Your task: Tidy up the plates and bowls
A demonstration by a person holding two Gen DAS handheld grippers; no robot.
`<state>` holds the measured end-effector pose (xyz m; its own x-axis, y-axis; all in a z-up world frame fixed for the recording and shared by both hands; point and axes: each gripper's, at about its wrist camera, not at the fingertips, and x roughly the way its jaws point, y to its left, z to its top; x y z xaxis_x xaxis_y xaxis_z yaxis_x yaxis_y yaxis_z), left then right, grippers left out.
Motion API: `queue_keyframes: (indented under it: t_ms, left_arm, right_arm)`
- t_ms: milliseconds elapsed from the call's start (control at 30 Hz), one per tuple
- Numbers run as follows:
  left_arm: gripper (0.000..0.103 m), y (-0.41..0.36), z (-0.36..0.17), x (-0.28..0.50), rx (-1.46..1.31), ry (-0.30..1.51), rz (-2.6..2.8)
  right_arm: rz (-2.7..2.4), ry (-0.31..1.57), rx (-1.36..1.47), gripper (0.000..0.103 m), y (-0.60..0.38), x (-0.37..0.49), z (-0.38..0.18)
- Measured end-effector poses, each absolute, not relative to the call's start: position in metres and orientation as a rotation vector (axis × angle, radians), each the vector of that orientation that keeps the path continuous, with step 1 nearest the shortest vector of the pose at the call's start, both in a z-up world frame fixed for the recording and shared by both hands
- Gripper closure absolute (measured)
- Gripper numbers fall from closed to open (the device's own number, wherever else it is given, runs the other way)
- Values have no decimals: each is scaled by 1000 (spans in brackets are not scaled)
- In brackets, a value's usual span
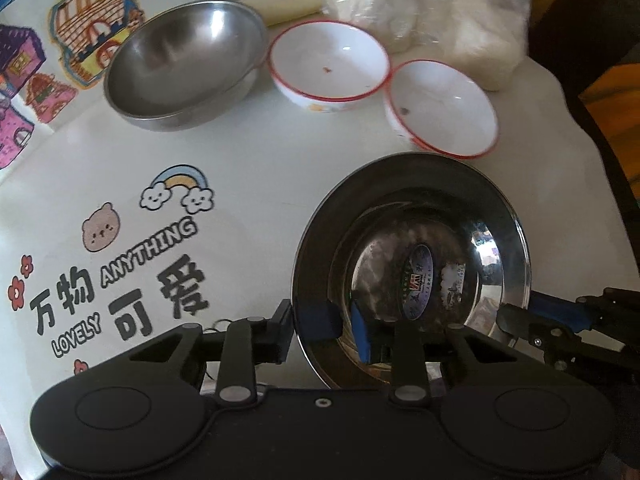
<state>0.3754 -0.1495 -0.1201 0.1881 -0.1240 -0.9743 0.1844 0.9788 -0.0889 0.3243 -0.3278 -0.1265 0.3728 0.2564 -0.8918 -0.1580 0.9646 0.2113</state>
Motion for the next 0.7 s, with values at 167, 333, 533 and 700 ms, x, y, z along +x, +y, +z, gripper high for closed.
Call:
queue_keyframes:
  t_ms: [167,333,533,700]
  left_arm:
    - [70,-149,-114,368,39,1359,-251]
    - [70,-140,-103,361,23,1342,-272]
    - [70,-122,-84,346,-10,1311,-262]
    - [70,-102,-73,336,-28,1288,-243]
  right_arm:
    - [239,1155,130,83,-336,312,-119]
    - [225,1141,148,83,-338,300,-108]
    - [235,1114,139,83,-326,288,-94]
    - [275,1096,149,83,-313,282,-86]
